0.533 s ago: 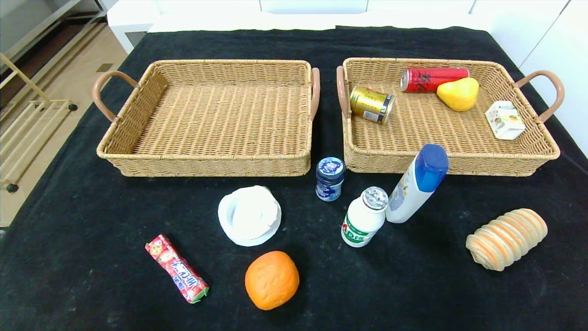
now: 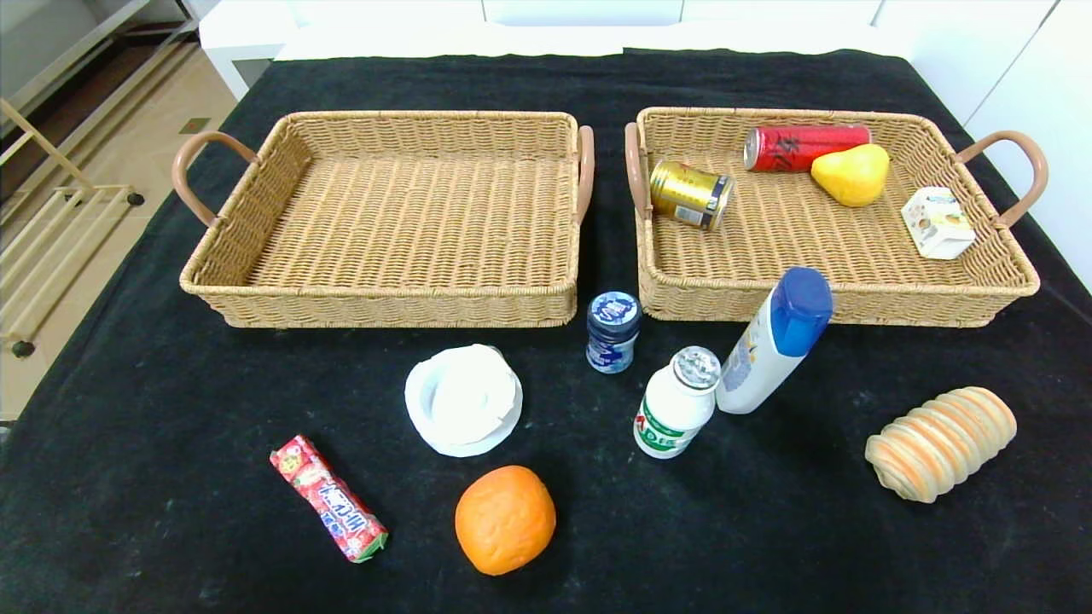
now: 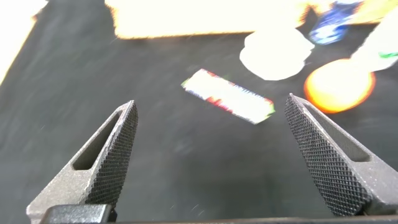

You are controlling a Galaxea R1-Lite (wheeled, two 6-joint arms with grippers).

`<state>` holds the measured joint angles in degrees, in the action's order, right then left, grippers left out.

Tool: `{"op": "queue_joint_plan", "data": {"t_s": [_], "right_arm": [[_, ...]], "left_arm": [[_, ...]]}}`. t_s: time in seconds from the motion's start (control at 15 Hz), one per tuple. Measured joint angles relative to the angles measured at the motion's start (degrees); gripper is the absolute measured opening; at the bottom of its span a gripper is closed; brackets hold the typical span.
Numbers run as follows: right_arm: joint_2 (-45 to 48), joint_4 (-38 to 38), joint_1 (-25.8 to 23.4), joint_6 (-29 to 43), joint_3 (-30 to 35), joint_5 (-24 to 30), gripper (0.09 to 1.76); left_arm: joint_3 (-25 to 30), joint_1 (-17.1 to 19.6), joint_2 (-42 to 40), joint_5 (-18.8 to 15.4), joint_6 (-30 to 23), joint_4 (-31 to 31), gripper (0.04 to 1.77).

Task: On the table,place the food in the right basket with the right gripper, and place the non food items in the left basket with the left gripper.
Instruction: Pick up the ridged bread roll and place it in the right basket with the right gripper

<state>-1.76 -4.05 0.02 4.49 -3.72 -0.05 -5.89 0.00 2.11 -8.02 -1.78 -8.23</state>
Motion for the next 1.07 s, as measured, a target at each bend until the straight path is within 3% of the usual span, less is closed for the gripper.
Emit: {"op": "queue_joint_plan", "data": {"t_s": [0.33,0.47,0.67,0.87,1.07], "right_arm": [[-12.8,-1.0,0.1,-0.5,-10.8,10.9,1.71],[-19.1,-4.9,0.1,-0.7,-13.5,16.6,1.71],[-28.8,-9.5,0.7,-2.3,-16.0,23.8,1.71],[-35.8,-10.1,7.3,-2.6,-18.4,23.2,1.71],[-41.7,-11.7,16.4,-2.6,-20.3,13.3,1.71]], "left_arm": [[-9.2,-2.3,12.0,-13.2,-0.2,-0.6,1.72],[-12.2,-4.5,17.4,-15.5,0.1,-0.5,1.72],[-17.6,-13.3,26.6,-16.4,0.3,-0.5,1.72],[-21.9,-21.7,35.8,-16.4,0.7,-0.4,1.72],[-24.9,-27.1,43.4,-16.3,2.2,-0.8,1.72]]}}
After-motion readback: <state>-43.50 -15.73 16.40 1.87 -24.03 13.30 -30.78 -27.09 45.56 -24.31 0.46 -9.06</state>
